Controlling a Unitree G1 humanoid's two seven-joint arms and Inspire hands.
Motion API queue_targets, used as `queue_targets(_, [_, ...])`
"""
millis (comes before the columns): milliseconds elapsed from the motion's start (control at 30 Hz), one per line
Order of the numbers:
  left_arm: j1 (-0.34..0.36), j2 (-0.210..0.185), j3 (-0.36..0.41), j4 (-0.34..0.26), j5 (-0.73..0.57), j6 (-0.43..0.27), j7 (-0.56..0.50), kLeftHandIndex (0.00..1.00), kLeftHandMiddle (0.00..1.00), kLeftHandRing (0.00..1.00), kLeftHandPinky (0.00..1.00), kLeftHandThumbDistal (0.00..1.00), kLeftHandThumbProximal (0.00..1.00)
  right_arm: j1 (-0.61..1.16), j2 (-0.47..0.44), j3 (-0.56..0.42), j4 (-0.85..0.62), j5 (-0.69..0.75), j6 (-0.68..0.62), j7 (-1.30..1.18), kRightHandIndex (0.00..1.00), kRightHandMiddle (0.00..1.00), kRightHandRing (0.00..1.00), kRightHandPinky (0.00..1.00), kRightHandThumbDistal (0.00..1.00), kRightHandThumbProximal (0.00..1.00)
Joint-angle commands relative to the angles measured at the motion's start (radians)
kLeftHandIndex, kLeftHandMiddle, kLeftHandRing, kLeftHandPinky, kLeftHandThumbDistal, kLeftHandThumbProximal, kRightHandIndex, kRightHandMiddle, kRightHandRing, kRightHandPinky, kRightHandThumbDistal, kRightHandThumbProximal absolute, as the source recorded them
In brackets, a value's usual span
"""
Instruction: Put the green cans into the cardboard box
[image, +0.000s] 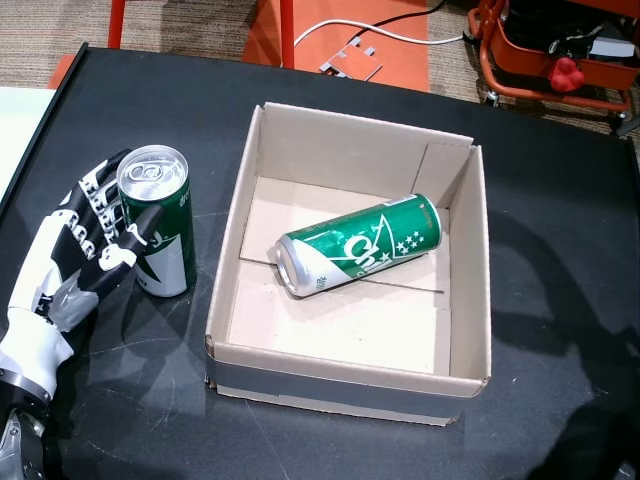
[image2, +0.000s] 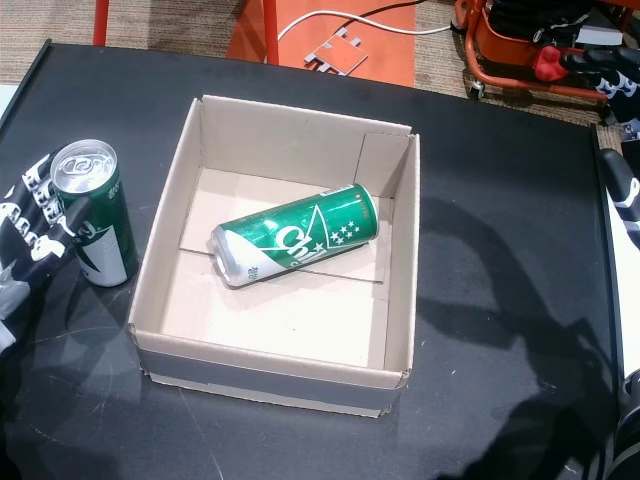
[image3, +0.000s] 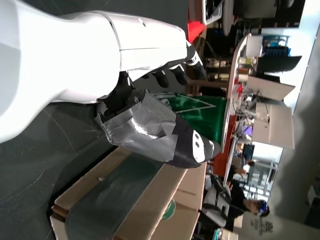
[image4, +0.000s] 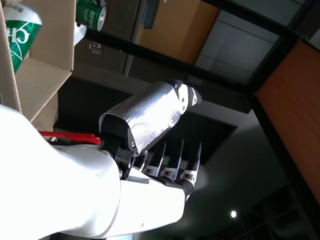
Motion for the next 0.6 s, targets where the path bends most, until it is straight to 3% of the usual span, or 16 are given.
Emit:
queue_targets(0, [0.011, 0.009, 0.01, -0.005, -0.01, -0.011, 0.001, 0.94, 0.86, 0.87, 0.9, 0.76, 0.39, -0.001, -0.001, -0.005, 0.007, 0.006, 0.01, -0.008, 0.79, 0.69, 0.68, 0.67, 0.78, 0.57])
queue_targets(67, [0.01, 0.011, 0.018, -0.005, -0.019, -0.01, -0.009, 0.94, 0.86, 0.87, 0.91, 0.72, 0.38, -0.004, 0.0, -0.006, 0.006, 0.008, 0.012, -0.009, 0.79, 0.69, 0.68, 0.67, 0.78, 0.57])
queue_targets(167, [0.011, 0.021, 0.02, -0.005, -0.009, -0.014, 0.004, 0.93, 0.86, 0.87, 0.91, 0.71, 0.38, -0.009, 0.0, -0.008, 0.008, 0.015, 0.049, -0.011, 0.82, 0.71, 0.69, 0.67, 0.88, 0.48])
queue_targets(300, [0.013, 0.036, 0.018, -0.003, 0.001, -0.015, 0.025, 0.94, 0.87, 0.88, 0.91, 0.69, 0.37, -0.014, 0.002, -0.009, 0.014, 0.021, 0.106, -0.022, 0.86, 0.72, 0.7, 0.67, 0.99, 0.47])
queue_targets(467, [0.01, 0.055, 0.014, -0.002, 0.004, 0.004, 0.039, 0.93, 0.85, 0.86, 0.9, 0.7, 0.34, -0.016, 0.014, -0.004, 0.008, 0.013, 0.092, -0.052, 0.85, 0.73, 0.71, 0.68, 1.0, 0.59])
queue_targets(567, [0.009, 0.068, 0.001, -0.002, 0.022, 0.015, 0.078, 0.93, 0.86, 0.86, 0.89, 0.76, 0.35, -0.017, 0.02, 0.0, 0.007, 0.009, 0.084, -0.075, 0.84, 0.73, 0.71, 0.67, 1.0, 0.6])
